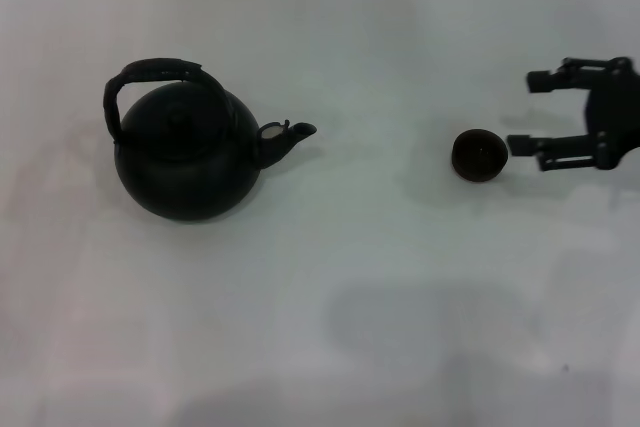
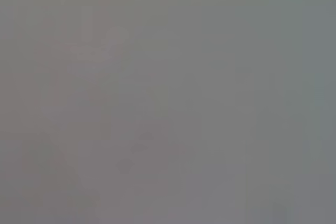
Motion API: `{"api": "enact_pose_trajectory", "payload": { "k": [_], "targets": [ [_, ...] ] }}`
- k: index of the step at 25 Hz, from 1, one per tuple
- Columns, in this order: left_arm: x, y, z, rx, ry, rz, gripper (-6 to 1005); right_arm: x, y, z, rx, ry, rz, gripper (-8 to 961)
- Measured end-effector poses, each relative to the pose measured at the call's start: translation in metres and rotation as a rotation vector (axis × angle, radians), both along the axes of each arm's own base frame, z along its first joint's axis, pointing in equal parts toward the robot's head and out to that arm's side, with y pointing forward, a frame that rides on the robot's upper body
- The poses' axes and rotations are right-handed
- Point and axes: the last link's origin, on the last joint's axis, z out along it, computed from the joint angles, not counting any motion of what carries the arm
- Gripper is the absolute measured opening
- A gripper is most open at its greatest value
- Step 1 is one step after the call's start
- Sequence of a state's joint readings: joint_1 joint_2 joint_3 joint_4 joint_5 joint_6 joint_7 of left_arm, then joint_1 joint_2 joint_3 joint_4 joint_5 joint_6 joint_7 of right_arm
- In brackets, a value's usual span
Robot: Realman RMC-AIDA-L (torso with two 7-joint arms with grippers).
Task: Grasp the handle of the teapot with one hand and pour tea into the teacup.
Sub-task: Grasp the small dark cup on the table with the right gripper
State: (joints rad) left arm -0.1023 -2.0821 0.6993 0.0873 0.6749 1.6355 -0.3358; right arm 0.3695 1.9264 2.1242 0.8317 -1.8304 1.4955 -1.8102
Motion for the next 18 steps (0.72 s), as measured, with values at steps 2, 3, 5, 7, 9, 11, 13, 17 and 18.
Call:
{"api": "enact_pose_trajectory", "payload": {
  "k": [2, 3, 5, 7, 9, 11, 13, 17, 18],
  "targets": [
    [0.000, 0.001, 0.000, 0.000, 0.000, -0.003, 620, -0.002, 0.002, -0.010, -0.005, -0.017, -0.001, 858],
    [0.001, 0.001, 0.000, 0.000, 0.001, -0.004, 620, -0.002, 0.003, -0.015, -0.006, -0.030, -0.002, 858],
    [0.001, 0.002, 0.001, 0.001, 0.003, -0.006, 620, -0.004, 0.006, -0.025, -0.013, -0.054, 0.000, 858],
    [0.001, 0.002, 0.001, 0.002, 0.004, -0.007, 620, -0.005, 0.008, -0.033, -0.020, -0.081, 0.001, 858],
    [0.001, 0.003, 0.002, 0.002, 0.006, -0.010, 620, -0.006, 0.010, -0.041, -0.028, -0.107, 0.007, 858],
    [0.002, 0.004, 0.002, 0.002, 0.007, -0.013, 620, -0.007, 0.012, -0.047, -0.034, -0.134, 0.017, 859],
    [0.001, 0.005, 0.003, 0.002, 0.007, -0.012, 620, -0.008, 0.014, -0.052, -0.035, -0.157, 0.022, 859],
    [0.001, 0.005, 0.003, 0.000, 0.007, -0.010, 620, -0.008, 0.017, -0.056, -0.028, -0.188, 0.029, 859],
    [0.001, 0.005, 0.002, 0.000, 0.007, -0.010, 620, -0.008, 0.018, -0.056, -0.023, -0.193, 0.031, 859]
  ]
}}
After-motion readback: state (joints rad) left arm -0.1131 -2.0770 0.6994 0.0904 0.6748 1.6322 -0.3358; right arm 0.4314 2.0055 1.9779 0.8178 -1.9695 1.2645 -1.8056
